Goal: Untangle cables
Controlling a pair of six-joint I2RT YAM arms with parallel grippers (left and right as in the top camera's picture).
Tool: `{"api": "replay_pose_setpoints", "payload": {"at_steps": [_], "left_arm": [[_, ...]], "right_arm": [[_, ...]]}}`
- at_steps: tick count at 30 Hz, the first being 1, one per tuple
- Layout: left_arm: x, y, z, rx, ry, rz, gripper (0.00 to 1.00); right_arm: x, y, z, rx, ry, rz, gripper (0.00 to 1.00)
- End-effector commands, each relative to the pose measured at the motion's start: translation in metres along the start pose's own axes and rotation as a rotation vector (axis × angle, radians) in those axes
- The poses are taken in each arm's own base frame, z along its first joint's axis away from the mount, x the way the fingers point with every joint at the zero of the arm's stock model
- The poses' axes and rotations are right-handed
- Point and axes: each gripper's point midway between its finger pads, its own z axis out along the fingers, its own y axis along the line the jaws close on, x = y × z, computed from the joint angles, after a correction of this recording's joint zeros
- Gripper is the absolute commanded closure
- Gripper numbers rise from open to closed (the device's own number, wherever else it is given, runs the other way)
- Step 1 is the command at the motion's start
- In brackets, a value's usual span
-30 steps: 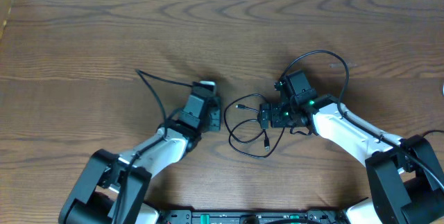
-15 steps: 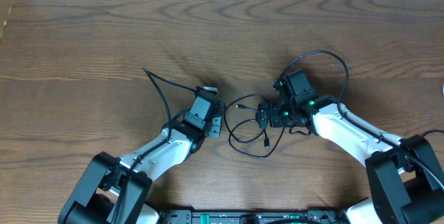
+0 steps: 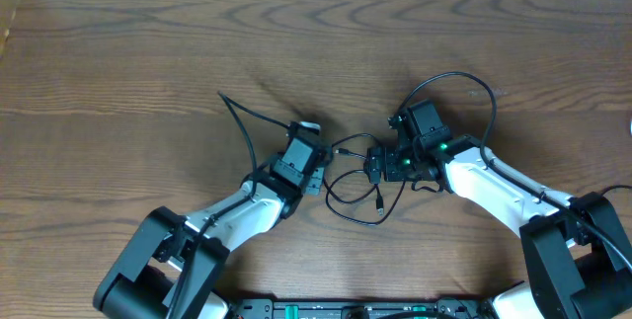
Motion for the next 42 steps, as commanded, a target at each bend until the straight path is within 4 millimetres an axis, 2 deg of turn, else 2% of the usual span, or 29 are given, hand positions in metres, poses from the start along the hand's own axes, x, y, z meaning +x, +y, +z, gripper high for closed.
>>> {"api": "replay_pose_setpoints", "payload": {"at_steps": [1, 7, 11, 14, 20, 33, 35, 38, 42], "left_arm": [[0.041, -0.001, 0.011, 0.009, 0.125, 0.024, 0.57], [0.044, -0.016, 0.009, 0.083, 0.143, 0.005, 0.57], [0.045, -0.025, 0.008, 0.135, 0.154, 0.001, 0.57], [0.046, -0.029, 0.007, 0.159, 0.162, 0.000, 0.57], [0.046, -0.029, 0.007, 0.160, 0.162, 0.000, 0.57], [0.048, -0.029, 0.007, 0.161, 0.170, 0.000, 0.57], [0.048, -0.029, 0.007, 0.161, 0.169, 0.000, 0.57], [0.049, -0.031, 0.007, 0.172, 0.174, -0.004, 0.57], [0.049, -0.033, 0.006, 0.185, 0.179, -0.004, 0.57]], "right_arm": [[0.048, -0.017, 0.020, 0.028, 0.165, 0.067, 0.01], [0.053, -0.014, 0.019, 0.007, 0.190, 0.060, 0.02], [0.056, -0.014, 0.019, 0.009, 0.200, 0.062, 0.08], [0.060, -0.015, 0.018, 0.014, 0.214, 0.100, 0.08], [0.079, -0.014, 0.020, -0.008, 0.270, 0.212, 0.06], [0.110, -0.029, 0.023, 0.042, 0.334, 0.330, 0.06], [0.114, -0.031, 0.023, 0.052, 0.340, 0.343, 0.08], [0.117, -0.037, 0.024, 0.082, 0.335, 0.364, 0.20], [0.113, -0.043, 0.026, 0.114, 0.303, 0.361, 0.29]]}}
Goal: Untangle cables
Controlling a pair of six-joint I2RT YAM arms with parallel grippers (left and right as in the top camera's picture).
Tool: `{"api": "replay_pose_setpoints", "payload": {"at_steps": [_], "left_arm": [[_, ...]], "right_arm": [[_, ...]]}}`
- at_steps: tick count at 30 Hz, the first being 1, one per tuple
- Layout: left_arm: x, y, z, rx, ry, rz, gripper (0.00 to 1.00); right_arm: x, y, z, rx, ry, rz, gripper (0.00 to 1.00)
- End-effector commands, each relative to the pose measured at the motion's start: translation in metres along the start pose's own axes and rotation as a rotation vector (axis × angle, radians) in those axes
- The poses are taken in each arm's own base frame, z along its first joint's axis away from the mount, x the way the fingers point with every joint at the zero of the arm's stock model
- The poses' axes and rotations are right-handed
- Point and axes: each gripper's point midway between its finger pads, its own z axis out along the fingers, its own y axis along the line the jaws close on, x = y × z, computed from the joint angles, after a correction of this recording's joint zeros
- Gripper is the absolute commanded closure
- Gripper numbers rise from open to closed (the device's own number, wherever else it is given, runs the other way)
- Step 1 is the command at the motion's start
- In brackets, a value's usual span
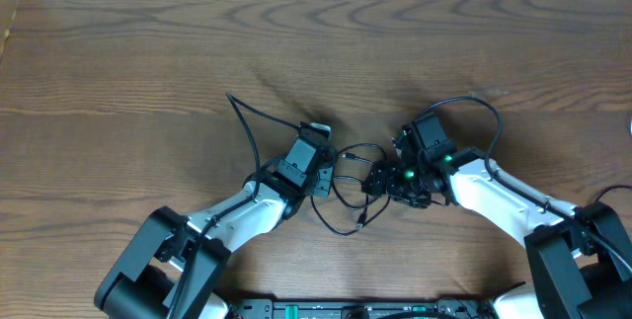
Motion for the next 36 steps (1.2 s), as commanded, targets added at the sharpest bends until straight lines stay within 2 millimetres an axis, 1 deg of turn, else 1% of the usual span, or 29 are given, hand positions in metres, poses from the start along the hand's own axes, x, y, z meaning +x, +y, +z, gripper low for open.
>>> {"api": "replay_pose_setpoints", "payload": {"at_steps": [1, 4, 7, 11, 15, 22, 25, 32, 36], "left_arm": [[0.049, -0.003, 0.010, 0.044, 0.162, -0.017, 0.57], [0.049, -0.003, 0.010, 0.044, 0.162, -0.017, 0.57], [0.049, -0.003, 0.010, 0.044, 0.161, -0.017, 0.57], [0.049, -0.003, 0.010, 0.044, 0.162, -0.017, 0.57], [0.049, -0.003, 0.010, 0.044, 0.161, -0.017, 0.57], [0.050, -0.004, 0.010, 0.050, 0.164, -0.021, 0.57], [0.050, -0.009, 0.010, 0.077, 0.170, -0.025, 0.57], [0.047, -0.010, 0.010, 0.081, 0.156, -0.041, 0.57], [0.046, -0.012, 0.010, 0.094, 0.156, -0.042, 0.57]], "right_arm": [[0.032, -0.077, 0.026, 0.262, 0.059, 0.109, 0.30], [0.024, -0.077, 0.026, 0.263, 0.023, 0.096, 0.35], [0.017, -0.073, 0.028, 0.247, -0.003, 0.084, 0.35], [0.007, -0.078, 0.026, 0.283, -0.057, 0.072, 0.36], [0.001, -0.081, 0.025, 0.303, -0.086, 0.066, 0.35], [-0.009, -0.076, 0.025, 0.285, -0.128, 0.053, 0.35], [-0.011, -0.074, 0.026, 0.278, -0.136, 0.050, 0.36], [-0.010, -0.061, 0.031, 0.259, -0.155, 0.017, 0.36], [-0.010, -0.060, 0.032, 0.256, -0.156, 0.023, 0.35]]}}
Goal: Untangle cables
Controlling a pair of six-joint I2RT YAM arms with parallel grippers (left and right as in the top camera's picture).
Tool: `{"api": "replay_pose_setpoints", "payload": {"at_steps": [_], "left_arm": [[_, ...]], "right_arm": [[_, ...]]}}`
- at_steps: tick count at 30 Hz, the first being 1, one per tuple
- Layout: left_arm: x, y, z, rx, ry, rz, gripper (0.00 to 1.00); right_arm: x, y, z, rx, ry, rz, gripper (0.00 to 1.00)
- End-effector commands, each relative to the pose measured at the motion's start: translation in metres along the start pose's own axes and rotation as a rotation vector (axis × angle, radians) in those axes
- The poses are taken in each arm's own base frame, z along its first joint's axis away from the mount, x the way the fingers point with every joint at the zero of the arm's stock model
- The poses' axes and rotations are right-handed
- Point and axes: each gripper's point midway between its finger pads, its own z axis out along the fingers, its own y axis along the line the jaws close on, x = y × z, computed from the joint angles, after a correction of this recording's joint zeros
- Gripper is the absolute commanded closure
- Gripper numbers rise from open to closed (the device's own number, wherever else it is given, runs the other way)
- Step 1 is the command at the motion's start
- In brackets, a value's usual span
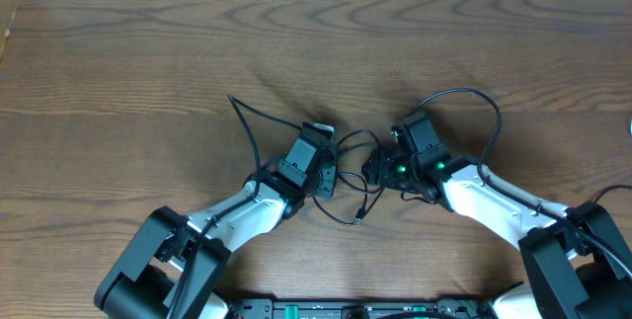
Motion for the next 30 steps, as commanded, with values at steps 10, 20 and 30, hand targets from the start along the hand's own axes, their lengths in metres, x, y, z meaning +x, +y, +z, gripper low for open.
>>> {"api": "replay_pose_setpoints", "payload": {"at_steps": [10, 20, 30], "left_arm": [[0.046, 0.000, 0.011, 0.028, 0.142, -0.021, 0.57], [0.046, 0.000, 0.011, 0.028, 0.143, -0.021, 0.57], [0.046, 0.000, 0.011, 0.028, 0.143, -0.020, 0.56]], "right_arm": [[0.041, -0.066, 0.022, 0.231, 0.087, 0.089, 0.89], [0.040, -0.070, 0.021, 0.254, 0.074, 0.102, 0.99], [-0.008, -0.062, -0.010, 0.222, -0.041, 0.099, 0.99]]}}
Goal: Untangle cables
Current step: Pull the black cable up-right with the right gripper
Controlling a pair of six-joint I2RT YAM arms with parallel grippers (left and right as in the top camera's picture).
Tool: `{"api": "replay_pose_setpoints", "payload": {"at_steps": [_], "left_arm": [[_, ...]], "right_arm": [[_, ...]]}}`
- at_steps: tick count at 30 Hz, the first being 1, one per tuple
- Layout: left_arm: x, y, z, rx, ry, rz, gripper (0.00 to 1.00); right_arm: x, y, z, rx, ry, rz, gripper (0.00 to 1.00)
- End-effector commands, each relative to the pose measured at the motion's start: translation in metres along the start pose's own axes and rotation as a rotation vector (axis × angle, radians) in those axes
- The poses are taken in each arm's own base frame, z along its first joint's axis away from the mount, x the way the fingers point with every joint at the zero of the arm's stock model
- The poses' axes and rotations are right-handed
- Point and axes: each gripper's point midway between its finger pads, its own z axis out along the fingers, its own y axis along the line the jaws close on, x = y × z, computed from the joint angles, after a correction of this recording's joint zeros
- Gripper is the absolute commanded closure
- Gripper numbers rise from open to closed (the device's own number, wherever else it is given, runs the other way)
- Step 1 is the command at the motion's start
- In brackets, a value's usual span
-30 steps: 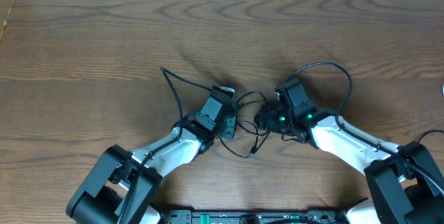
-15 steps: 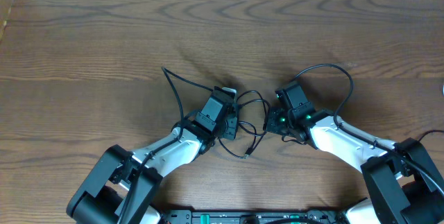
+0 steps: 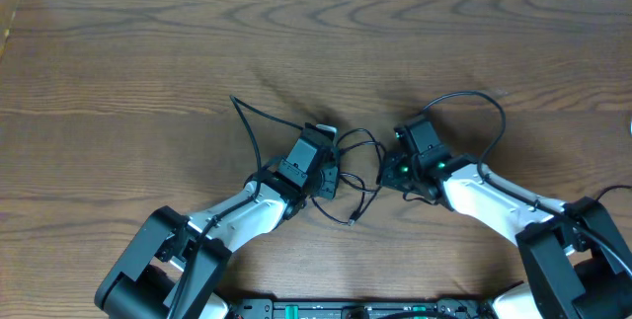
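Note:
A thin black cable (image 3: 357, 139) lies in loose loops on the wooden table (image 3: 148, 52), between my two grippers. Its free plug end (image 3: 353, 220) rests on the table below them. My left gripper (image 3: 332, 161) sits at the left side of the tangle, and the cable runs out from its tip. The right gripper (image 3: 385, 173) faces it from the right, at the other side of the loops. Each looks shut on a strand, though the fingers are small in this overhead view.
Each wrist carries its own black lead: the left lead (image 3: 245, 121) trails up and left, and the right lead (image 3: 484, 102) arches over the right arm. The table's light far edge runs along the top.
The right gripper has shifted slightly right and down, opening the gap between the grippers a little. The loop between them has spread wider. The left gripper has barely moved.
At first the grippers stood further apart, with loops hanging below the right one. Then both had moved closer together and the plug end lay further left. After that the right gripper was higher, close to the left. Now it has drawn slightly away.

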Motion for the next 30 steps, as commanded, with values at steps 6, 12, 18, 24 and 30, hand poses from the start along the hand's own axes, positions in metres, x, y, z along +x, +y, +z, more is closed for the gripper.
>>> {"api": "replay_pose_setpoints", "payload": {"at_steps": [6, 12, 18, 24, 30], "left_arm": [[0.041, 0.007, 0.011, -0.003, 0.119, -0.022, 0.55], [0.003, -0.009, -0.001, 0.054, -0.026, -0.007, 0.34], [-0.032, -0.023, -0.035, 0.100, -0.166, 0.055, 0.27], [-0.028, -0.022, -0.049, 0.096, -0.154, 0.054, 0.27], [-0.025, -0.021, -0.049, 0.091, -0.138, 0.053, 0.27]], "right_arm": [[-0.055, -0.032, -0.072, 0.119, -0.167, -0.040, 0.99], [-0.068, -0.036, -0.121, 0.112, -0.238, -0.035, 0.99], [-0.082, -0.046, -0.149, 0.152, -0.338, -0.031, 0.99], [-0.117, -0.026, -0.203, 0.121, -0.457, -0.080, 0.99], [-0.156, 0.025, -0.312, 0.075, -0.659, -0.249, 0.99]]}}
